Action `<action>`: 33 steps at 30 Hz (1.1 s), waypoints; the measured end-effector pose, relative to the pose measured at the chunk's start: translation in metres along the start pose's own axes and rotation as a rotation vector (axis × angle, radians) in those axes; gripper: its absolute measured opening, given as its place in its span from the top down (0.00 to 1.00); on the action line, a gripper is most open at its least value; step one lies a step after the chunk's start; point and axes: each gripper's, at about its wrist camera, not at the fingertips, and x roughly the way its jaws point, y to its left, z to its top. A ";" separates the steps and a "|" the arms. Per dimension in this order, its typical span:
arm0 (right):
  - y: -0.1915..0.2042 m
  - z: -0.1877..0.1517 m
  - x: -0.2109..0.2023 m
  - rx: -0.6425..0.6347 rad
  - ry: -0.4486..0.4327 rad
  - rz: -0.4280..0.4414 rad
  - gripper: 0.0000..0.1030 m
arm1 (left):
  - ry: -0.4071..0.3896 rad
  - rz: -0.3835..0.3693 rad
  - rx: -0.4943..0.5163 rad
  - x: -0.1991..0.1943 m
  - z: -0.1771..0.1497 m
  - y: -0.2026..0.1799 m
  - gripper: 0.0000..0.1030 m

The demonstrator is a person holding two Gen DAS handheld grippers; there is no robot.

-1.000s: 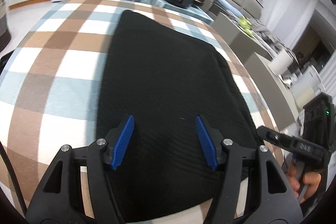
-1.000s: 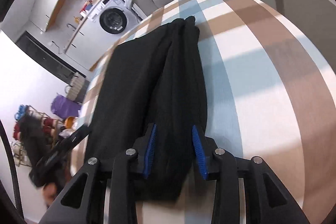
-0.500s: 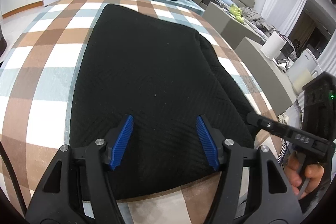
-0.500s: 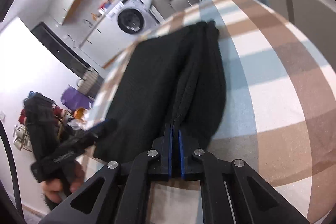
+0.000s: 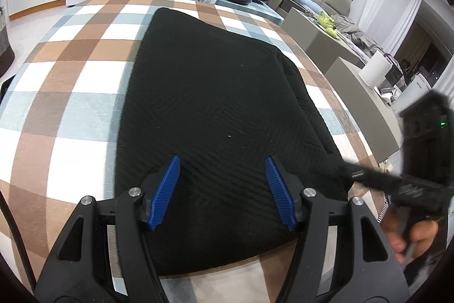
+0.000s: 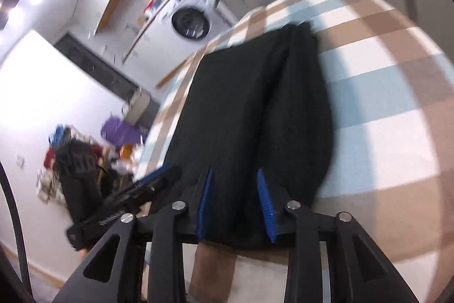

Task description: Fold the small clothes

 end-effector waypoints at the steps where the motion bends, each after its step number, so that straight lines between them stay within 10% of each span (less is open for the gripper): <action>1: 0.002 -0.001 0.007 -0.012 0.019 -0.008 0.69 | -0.005 0.006 -0.005 -0.003 -0.001 0.003 0.42; 5: 0.017 0.004 0.028 -0.077 0.013 -0.065 0.94 | -0.009 0.023 -0.029 -0.009 -0.004 0.015 0.42; 10: 0.060 0.010 -0.012 -0.223 -0.099 -0.081 0.95 | 0.002 0.045 -0.030 -0.005 -0.009 0.023 0.40; 15: 0.024 -0.006 0.026 -0.135 0.063 -0.251 0.95 | 0.016 0.048 -0.029 0.000 -0.013 0.024 0.40; 23: 0.011 -0.022 -0.002 -0.113 0.071 -0.079 0.74 | 0.024 0.064 -0.028 -0.012 -0.024 0.030 0.39; 33: 0.038 -0.033 -0.005 -0.275 0.017 -0.144 0.91 | 0.020 0.065 -0.028 -0.020 -0.035 0.027 0.39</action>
